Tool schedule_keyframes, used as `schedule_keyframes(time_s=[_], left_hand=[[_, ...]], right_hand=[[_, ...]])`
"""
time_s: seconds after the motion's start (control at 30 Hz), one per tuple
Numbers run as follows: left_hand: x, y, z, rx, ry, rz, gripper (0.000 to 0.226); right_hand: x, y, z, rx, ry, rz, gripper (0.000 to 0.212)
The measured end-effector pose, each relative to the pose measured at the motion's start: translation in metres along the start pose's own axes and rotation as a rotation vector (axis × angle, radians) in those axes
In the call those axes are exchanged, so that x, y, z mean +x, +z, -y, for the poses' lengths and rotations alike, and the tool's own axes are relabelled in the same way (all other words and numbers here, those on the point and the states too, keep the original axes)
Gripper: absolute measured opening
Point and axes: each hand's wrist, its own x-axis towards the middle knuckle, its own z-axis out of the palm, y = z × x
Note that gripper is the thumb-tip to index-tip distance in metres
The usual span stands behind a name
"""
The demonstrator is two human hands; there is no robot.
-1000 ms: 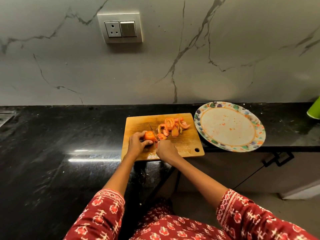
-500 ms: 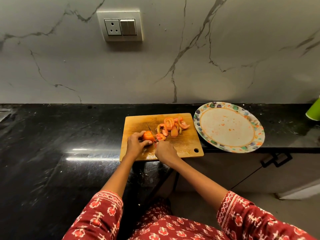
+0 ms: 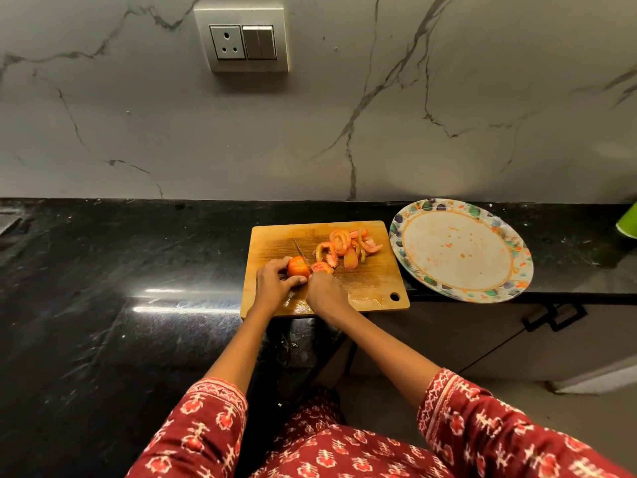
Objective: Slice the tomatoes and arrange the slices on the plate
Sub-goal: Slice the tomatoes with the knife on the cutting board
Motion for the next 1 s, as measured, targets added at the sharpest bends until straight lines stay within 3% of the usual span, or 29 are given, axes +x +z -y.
schedule_keyframes(time_s=[0.53,0.67,1.0], left_hand=[[-0.002,-0.005,-0.004,-0.064,0.041,0.036,0.047],[0.012,-0.014,-0.002,-0.040,-0.005,0.120,0.042],[-0.001,0.006,-0.008,-0.067,0.043,-0.083,0.041]], right_hand=[[0.001,0.007,-0.011,0.040,-0.017,0.018,0.023],[0.001,0.010,-0.017,0.040,-0.026,0.003,0.024],[0.010,0.012,-0.016,0.030,-0.018,0.005,0.023]])
